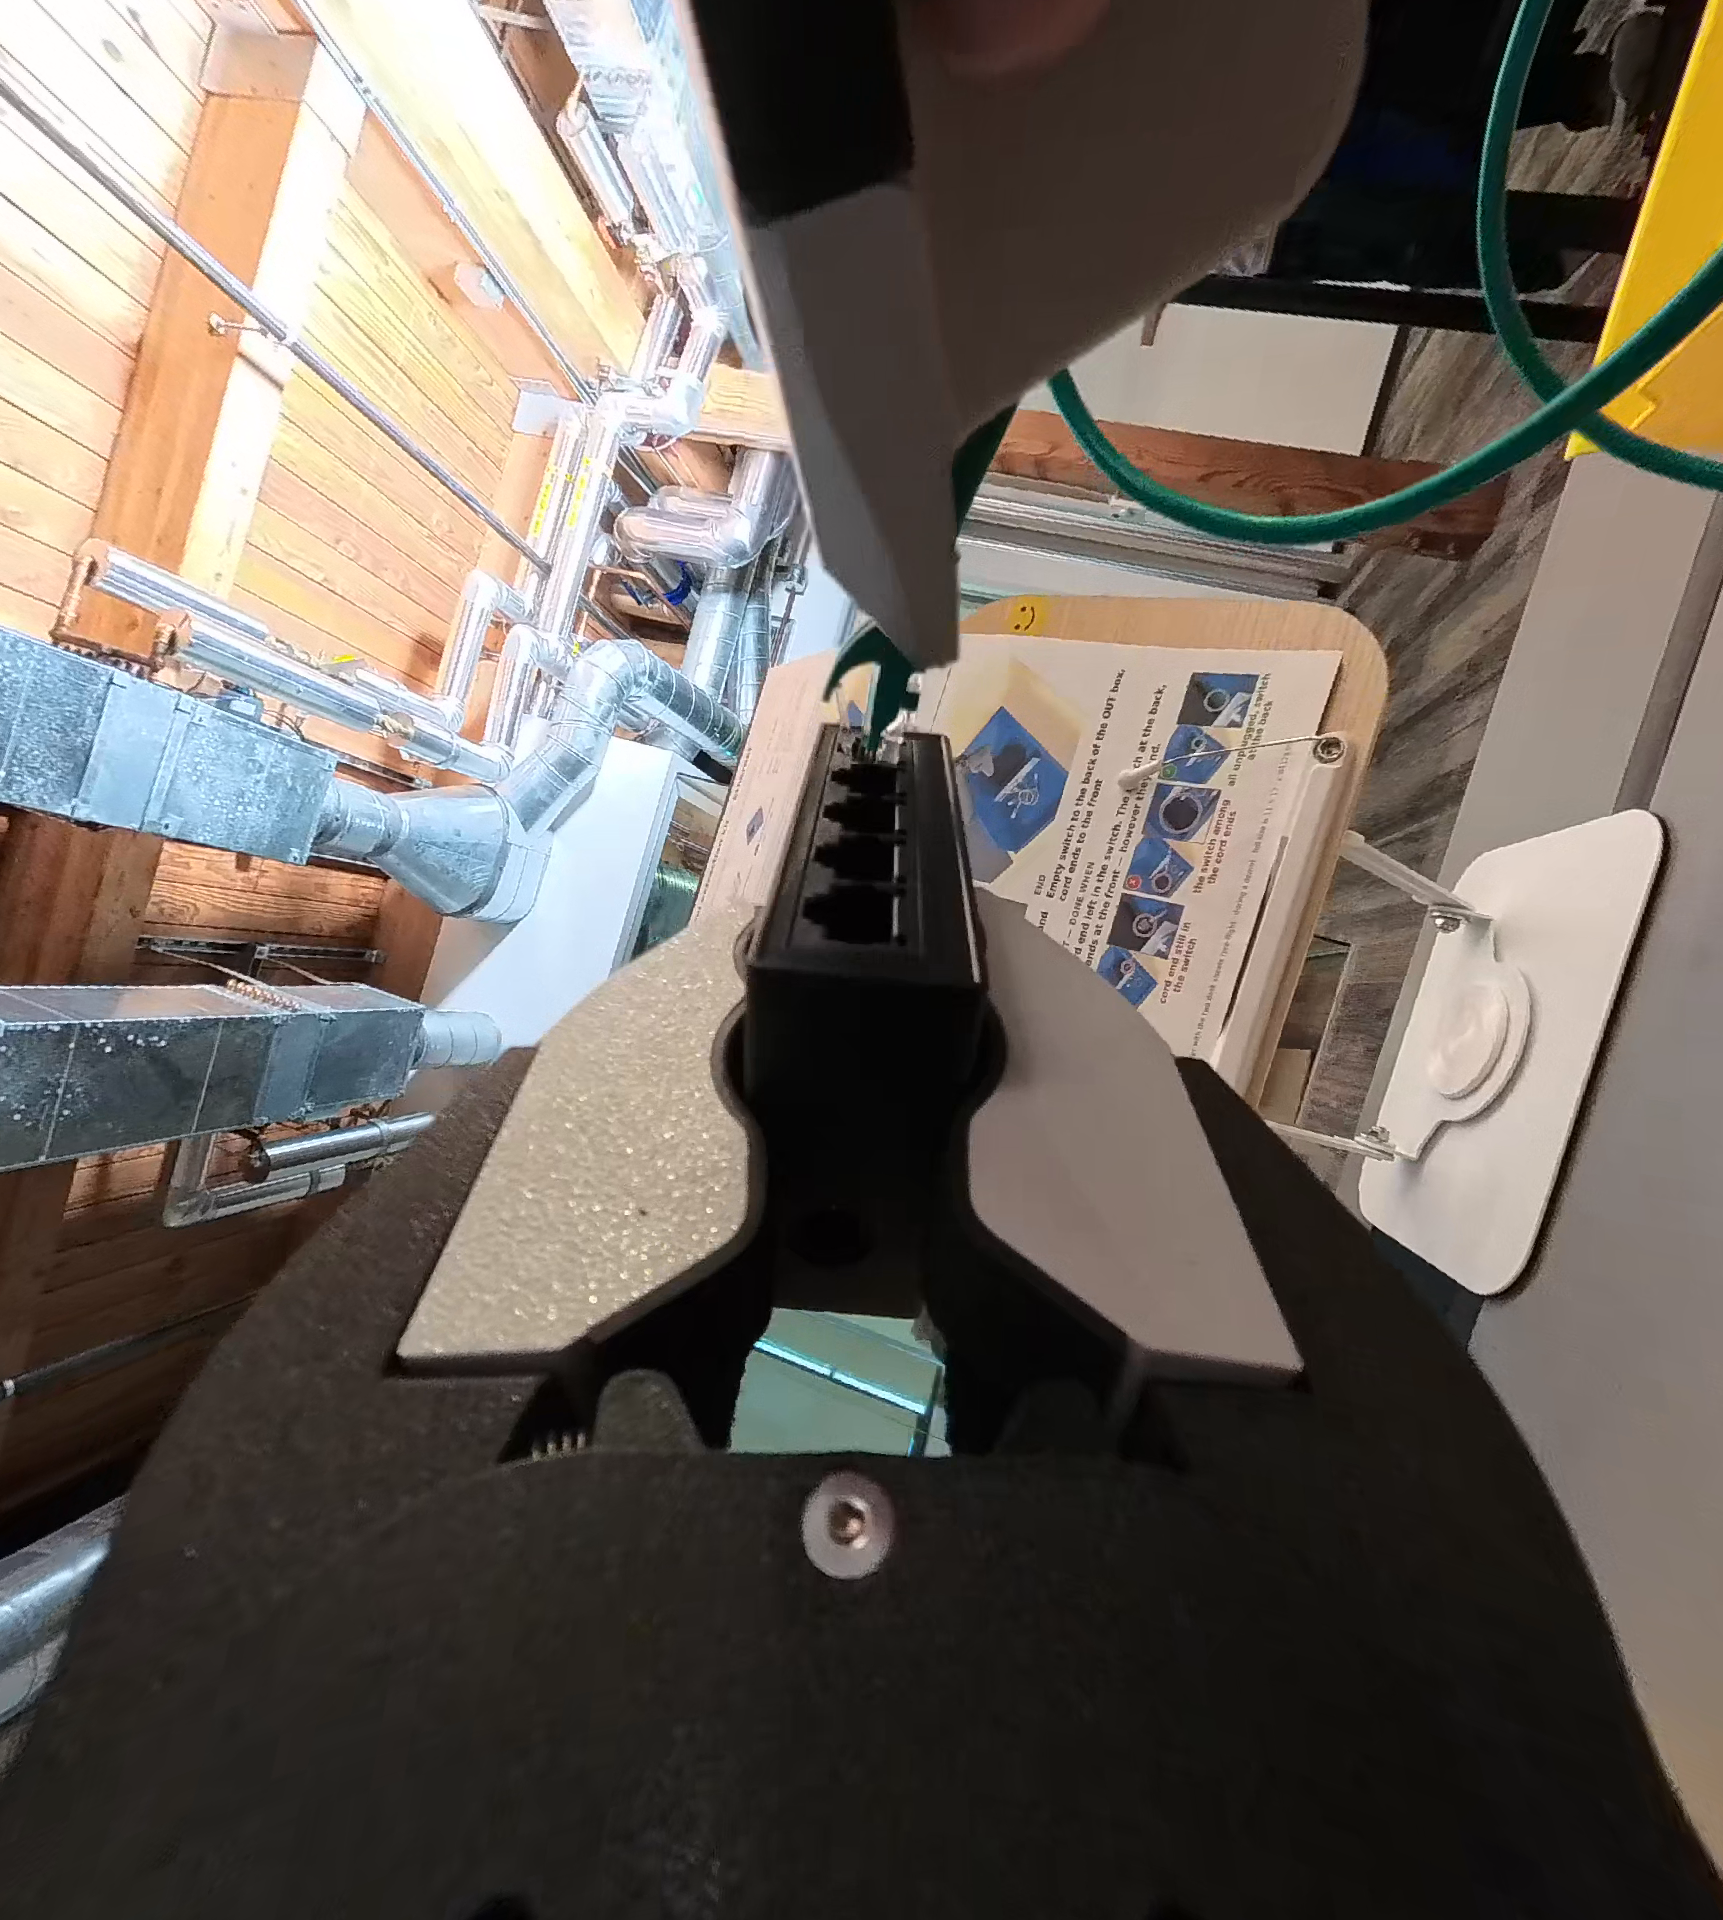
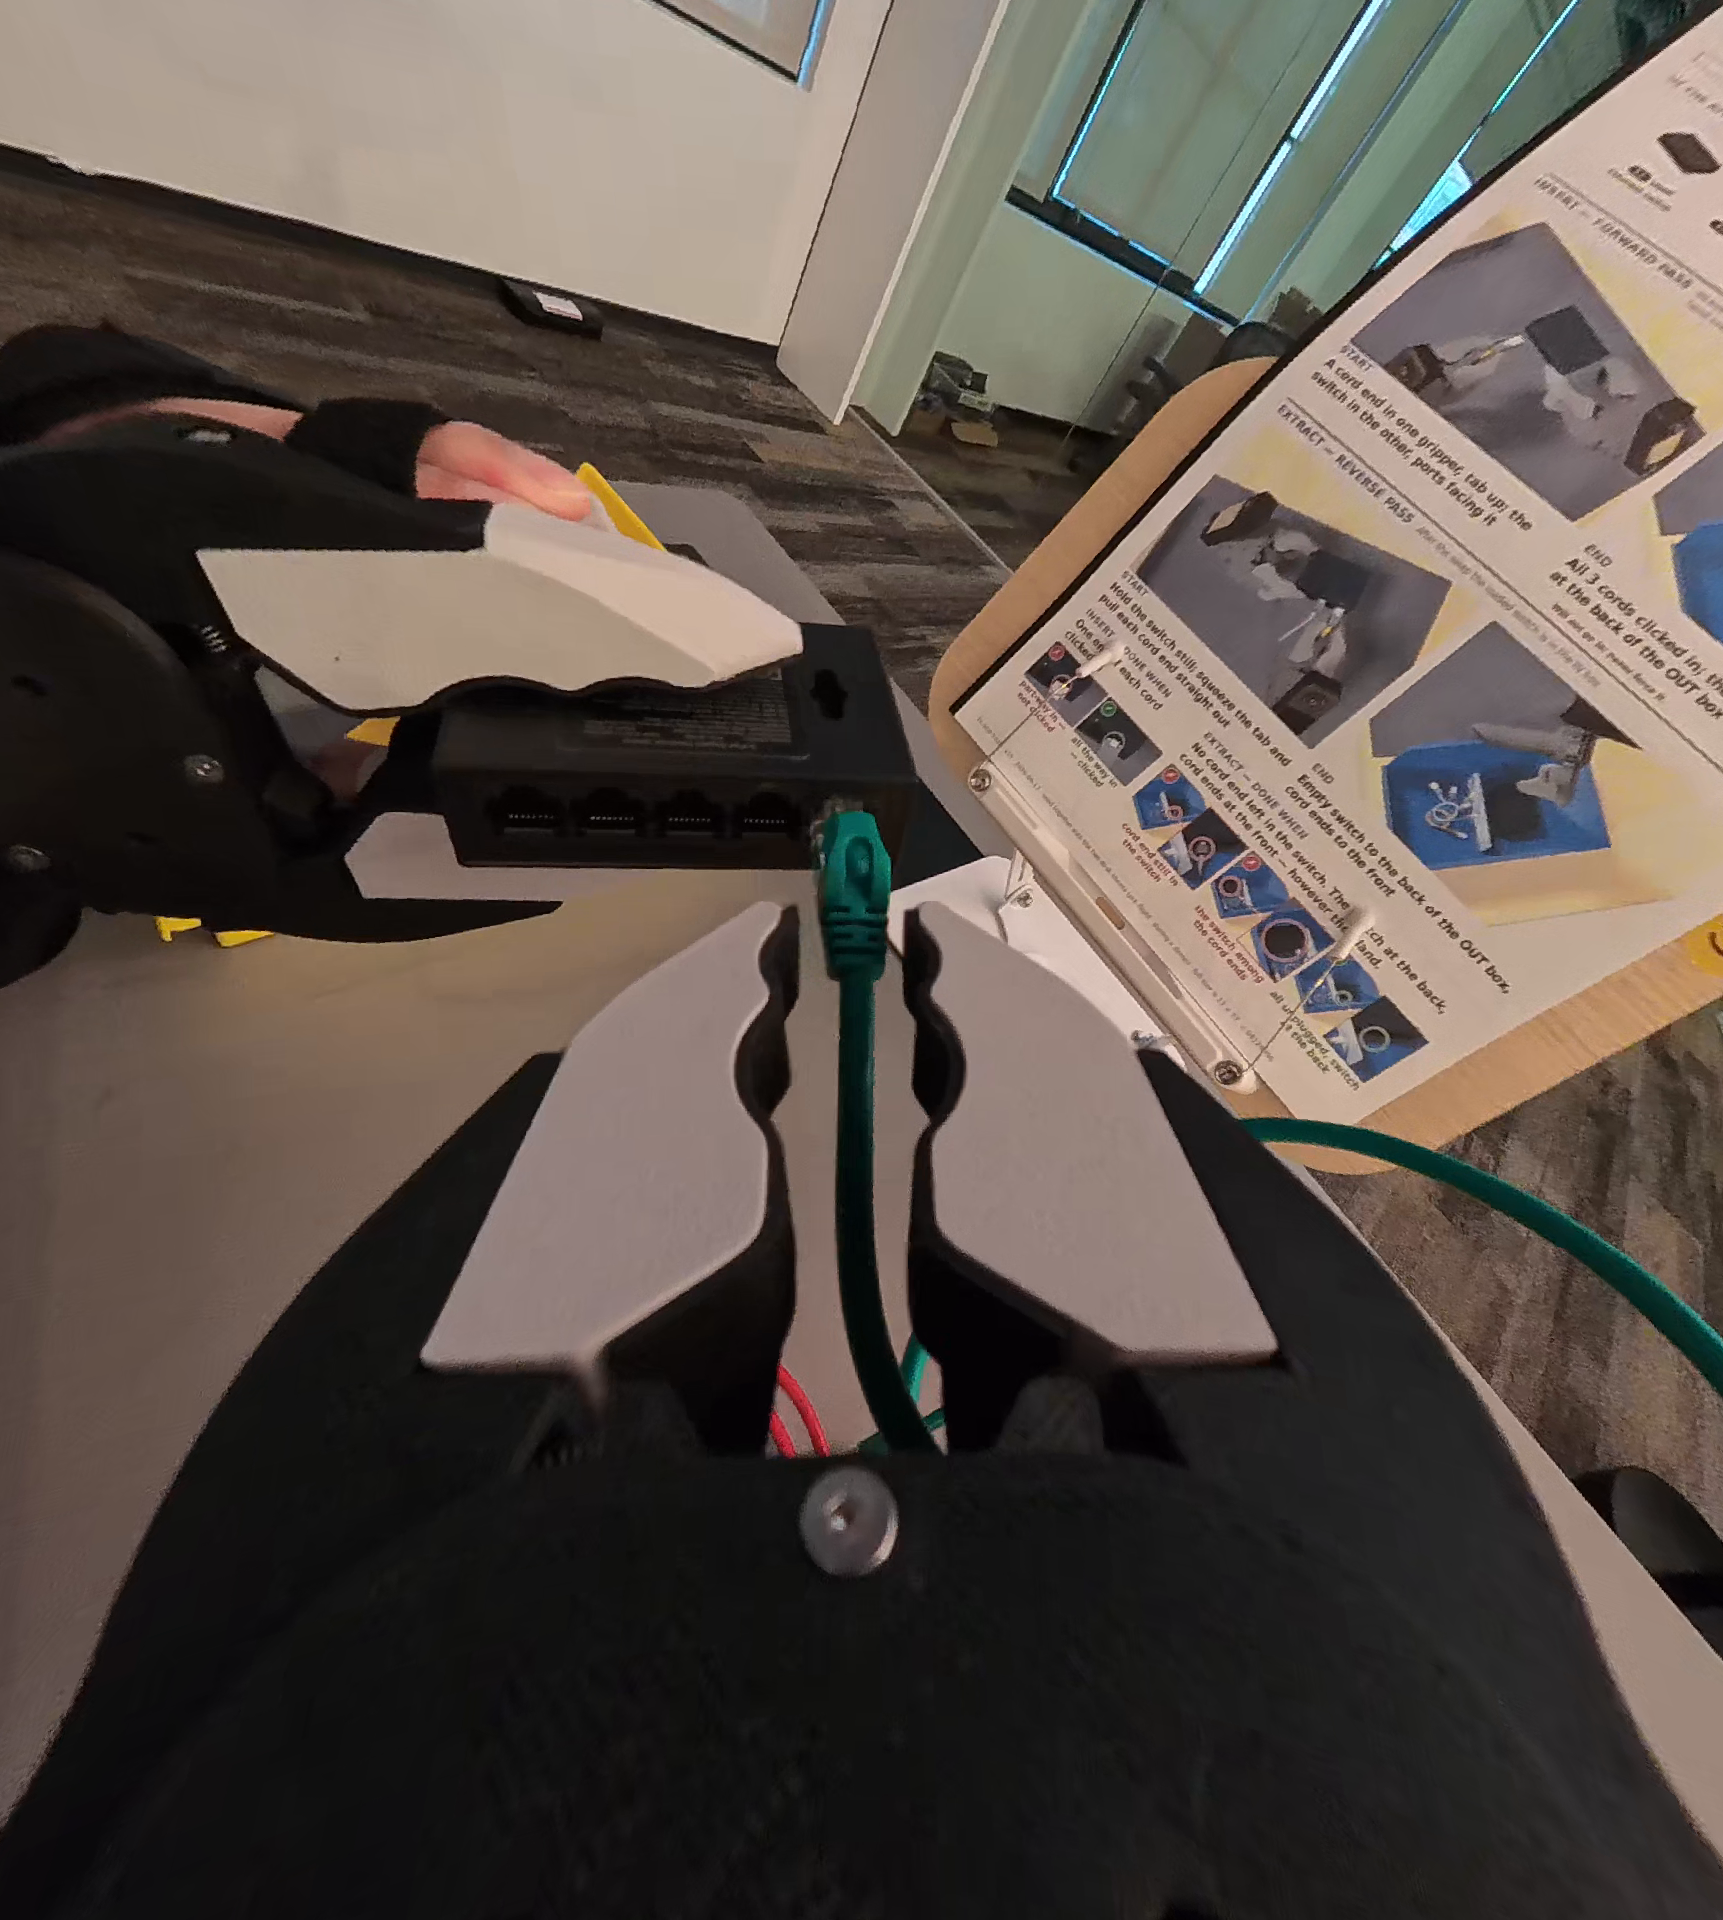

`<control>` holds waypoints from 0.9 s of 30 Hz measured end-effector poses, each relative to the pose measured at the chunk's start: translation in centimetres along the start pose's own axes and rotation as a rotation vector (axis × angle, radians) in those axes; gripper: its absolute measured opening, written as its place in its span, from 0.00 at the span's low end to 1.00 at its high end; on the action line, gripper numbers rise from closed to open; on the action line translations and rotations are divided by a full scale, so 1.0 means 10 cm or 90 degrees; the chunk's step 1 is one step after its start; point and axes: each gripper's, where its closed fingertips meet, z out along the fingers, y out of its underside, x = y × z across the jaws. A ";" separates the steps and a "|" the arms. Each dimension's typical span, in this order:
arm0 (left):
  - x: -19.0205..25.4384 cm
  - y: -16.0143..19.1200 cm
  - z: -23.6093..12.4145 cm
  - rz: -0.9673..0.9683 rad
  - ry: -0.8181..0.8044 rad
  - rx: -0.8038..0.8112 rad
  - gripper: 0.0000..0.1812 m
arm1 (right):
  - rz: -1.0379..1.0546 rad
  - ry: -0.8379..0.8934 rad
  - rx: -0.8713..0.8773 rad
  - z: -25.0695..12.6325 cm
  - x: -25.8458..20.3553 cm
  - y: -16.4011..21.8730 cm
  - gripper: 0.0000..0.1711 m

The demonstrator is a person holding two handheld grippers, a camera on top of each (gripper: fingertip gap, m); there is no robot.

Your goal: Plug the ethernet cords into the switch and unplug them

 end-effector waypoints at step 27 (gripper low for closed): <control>-0.10 0.36 0.05 -0.119 0.027 -0.071 0.17 | -0.131 -0.174 0.230 -0.29 -0.54 -0.46 0.06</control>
